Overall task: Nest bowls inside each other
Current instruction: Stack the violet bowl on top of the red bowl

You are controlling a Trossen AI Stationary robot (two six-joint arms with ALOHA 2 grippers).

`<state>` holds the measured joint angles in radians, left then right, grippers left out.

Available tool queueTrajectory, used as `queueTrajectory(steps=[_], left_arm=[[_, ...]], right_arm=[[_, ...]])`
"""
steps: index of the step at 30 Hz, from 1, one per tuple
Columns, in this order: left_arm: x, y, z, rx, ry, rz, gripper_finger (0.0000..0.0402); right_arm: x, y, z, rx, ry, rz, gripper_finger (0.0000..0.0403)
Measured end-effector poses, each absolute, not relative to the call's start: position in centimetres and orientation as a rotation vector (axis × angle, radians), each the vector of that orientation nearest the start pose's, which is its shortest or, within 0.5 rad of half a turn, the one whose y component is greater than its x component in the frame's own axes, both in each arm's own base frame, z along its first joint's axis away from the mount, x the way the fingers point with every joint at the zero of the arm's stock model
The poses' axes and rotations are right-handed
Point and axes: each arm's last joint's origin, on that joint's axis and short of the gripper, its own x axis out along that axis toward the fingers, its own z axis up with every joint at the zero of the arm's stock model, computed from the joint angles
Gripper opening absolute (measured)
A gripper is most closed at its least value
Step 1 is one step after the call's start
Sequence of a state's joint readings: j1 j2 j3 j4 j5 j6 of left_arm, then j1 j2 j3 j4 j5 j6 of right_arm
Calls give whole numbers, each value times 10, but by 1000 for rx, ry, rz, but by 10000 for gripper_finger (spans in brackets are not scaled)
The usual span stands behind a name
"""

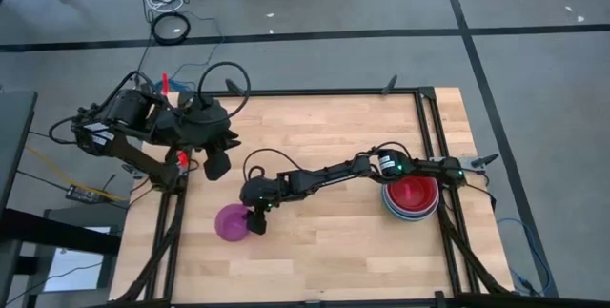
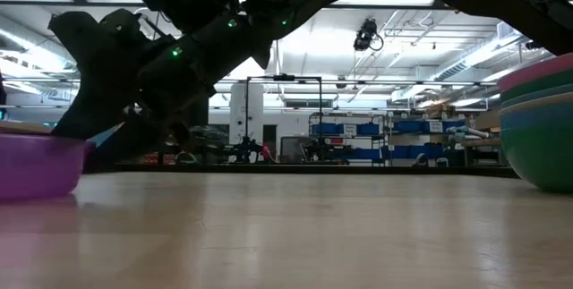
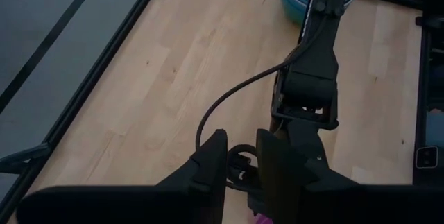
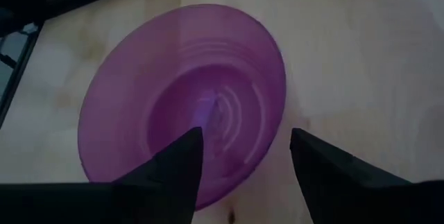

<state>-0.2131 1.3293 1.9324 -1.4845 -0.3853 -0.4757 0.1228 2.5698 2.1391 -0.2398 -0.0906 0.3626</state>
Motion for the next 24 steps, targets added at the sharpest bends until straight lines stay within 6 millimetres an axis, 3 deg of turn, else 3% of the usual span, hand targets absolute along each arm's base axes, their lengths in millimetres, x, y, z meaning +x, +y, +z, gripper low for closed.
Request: queueTrajectory(steps=[7, 16, 21, 24], left_arm=[[183, -28, 475, -186, 780, 354, 85], [183, -28, 475, -187, 779, 354, 85], [183, -28, 475, -187, 779, 354, 85], [183, -30, 475, -185, 778, 348, 85]], right_arm=[[561, 66, 138, 323, 700, 30, 161], [562, 58, 137, 281, 701, 24, 14], [562, 54, 138, 254, 699, 26, 7], [555, 42, 151, 190, 751, -17, 3]])
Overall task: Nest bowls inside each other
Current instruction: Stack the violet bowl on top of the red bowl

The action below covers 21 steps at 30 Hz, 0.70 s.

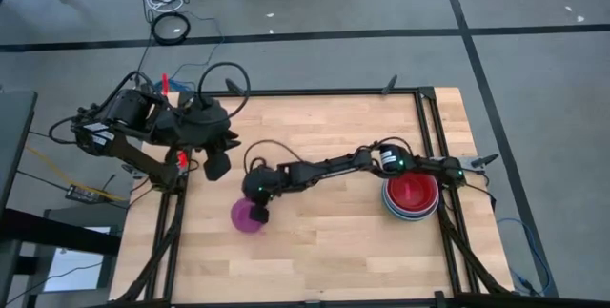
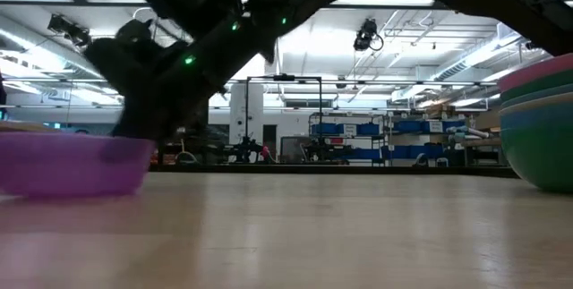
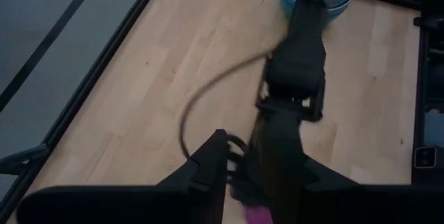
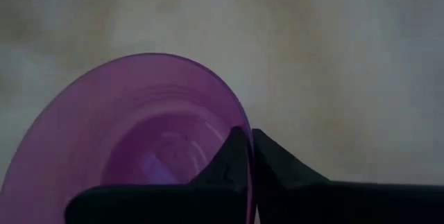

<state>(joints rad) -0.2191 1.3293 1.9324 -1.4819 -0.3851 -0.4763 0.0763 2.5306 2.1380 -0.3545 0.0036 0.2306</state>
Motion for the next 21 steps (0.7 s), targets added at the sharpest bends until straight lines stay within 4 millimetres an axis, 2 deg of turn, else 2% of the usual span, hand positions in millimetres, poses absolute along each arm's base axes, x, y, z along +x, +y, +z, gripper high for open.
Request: queueTrajectory(steps=[3, 5, 9, 11, 13, 16, 18, 21], left_arm=[[183, -32, 476, -182, 775, 336, 85], [183, -34, 476, -181, 775, 328, 85], [182, -37, 476, -177, 772, 316, 85], [183, -38, 476, -177, 761, 313, 85], [184, -39, 476, -173, 753, 312, 85], [184, -40, 476, -162, 749, 318, 85], [186, -40, 476, -158, 743, 321, 85], [188, -42, 476, -159, 731, 315, 85]], right_arm=[[540, 26, 185, 43, 800, -162, 2], [524, 19, 220, -76, 816, -272, 1], [469, 12, 299, -282, 910, -504, 1], [434, 8, 325, -332, 1005, -607, 1], [397, 3, 354, -297, 1059, -680, 1], [331, -2, 401, -111, 1101, -716, 0], [298, 2, 420, 13, 1035, -654, 0], [249, 11, 432, 174, 970, -568, 0]])
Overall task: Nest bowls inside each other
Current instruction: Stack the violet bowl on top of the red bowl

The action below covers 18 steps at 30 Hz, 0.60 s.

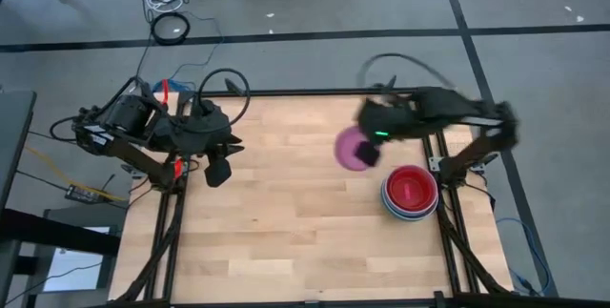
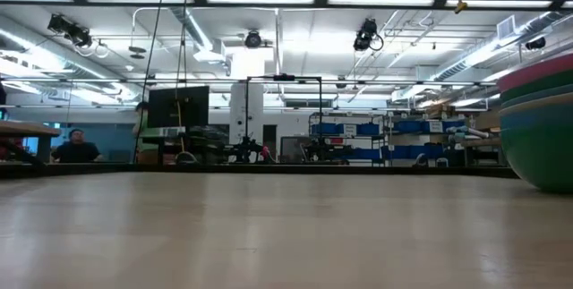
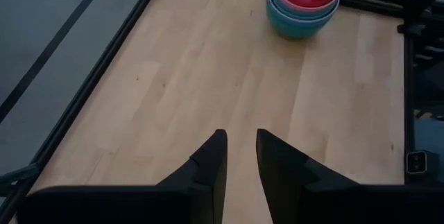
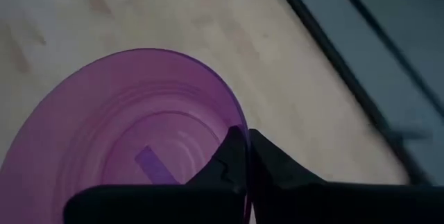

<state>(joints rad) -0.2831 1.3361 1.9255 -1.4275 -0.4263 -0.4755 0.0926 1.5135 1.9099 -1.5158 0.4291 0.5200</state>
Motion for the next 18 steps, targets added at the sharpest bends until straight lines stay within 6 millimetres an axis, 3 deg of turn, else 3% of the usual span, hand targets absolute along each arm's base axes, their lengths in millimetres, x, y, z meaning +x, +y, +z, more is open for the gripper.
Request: queueTrajectory(steps=[3, 7, 11, 18], left_arm=[[189, -43, 477, -153, 717, 306, 85], [190, -43, 479, -142, 699, 302, 85], [192, -43, 480, -126, 677, 305, 85], [199, -45, 479, -124, 663, 305, 85]], right_arm=[[194, 14, 426, 276, 969, -636, 0], [150, 21, 400, 428, 881, -639, 0], [127, 25, 362, 529, 830, -607, 0], [114, 33, 299, 632, 812, -571, 0]])
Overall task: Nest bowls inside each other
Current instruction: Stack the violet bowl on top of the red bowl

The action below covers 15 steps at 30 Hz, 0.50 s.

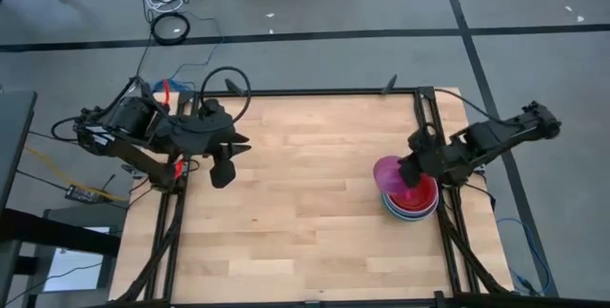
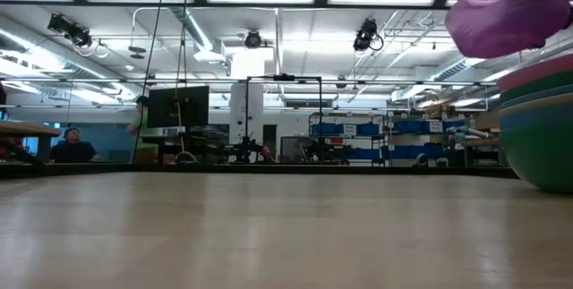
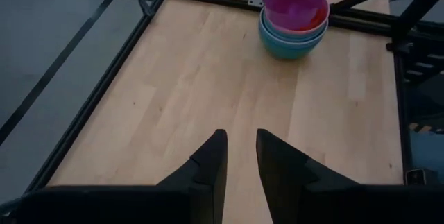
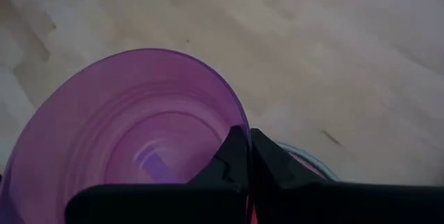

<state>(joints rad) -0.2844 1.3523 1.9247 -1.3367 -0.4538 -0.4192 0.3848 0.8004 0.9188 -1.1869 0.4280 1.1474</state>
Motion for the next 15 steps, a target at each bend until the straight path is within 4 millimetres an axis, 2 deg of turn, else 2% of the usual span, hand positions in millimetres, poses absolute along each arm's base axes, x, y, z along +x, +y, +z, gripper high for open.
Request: queueTrajectory(steps=[3, 15], left_arm=[[201, -46, 479, -118, 667, 304, 85], [204, -46, 477, -121, 674, 309, 85]], right_arm=[[113, 36, 288, 626, 792, -563, 0], [99, 42, 281, 544, 876, -576, 0]])
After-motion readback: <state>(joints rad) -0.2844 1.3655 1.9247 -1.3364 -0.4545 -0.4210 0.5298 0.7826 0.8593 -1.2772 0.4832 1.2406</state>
